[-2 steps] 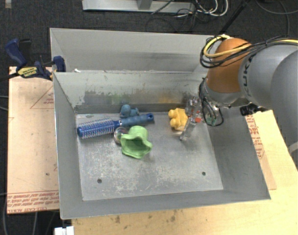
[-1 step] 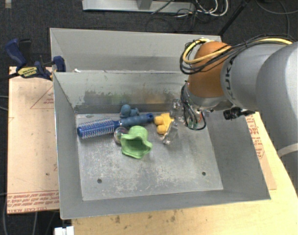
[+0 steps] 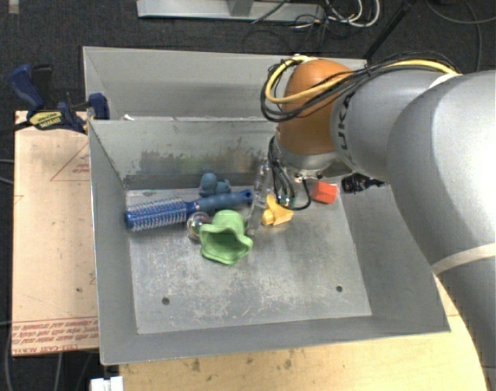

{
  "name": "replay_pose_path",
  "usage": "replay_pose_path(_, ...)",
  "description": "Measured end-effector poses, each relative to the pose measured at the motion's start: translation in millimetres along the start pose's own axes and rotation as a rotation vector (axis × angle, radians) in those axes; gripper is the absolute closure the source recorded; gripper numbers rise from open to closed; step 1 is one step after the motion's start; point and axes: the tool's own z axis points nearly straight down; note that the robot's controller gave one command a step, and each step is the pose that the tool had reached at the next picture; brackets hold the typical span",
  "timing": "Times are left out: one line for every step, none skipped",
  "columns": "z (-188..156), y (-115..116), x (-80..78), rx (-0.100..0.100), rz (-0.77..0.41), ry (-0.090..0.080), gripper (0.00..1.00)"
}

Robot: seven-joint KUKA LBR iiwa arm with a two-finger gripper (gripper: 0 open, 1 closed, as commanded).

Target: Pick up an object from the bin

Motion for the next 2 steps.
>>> replay_pose_path(0.8,-1.8,-1.5,-0.003,0.003,-0.008,1.0)
replay_pose_path(2.1,-2.1,0.9,0.0,0.002,0.003,0.0)
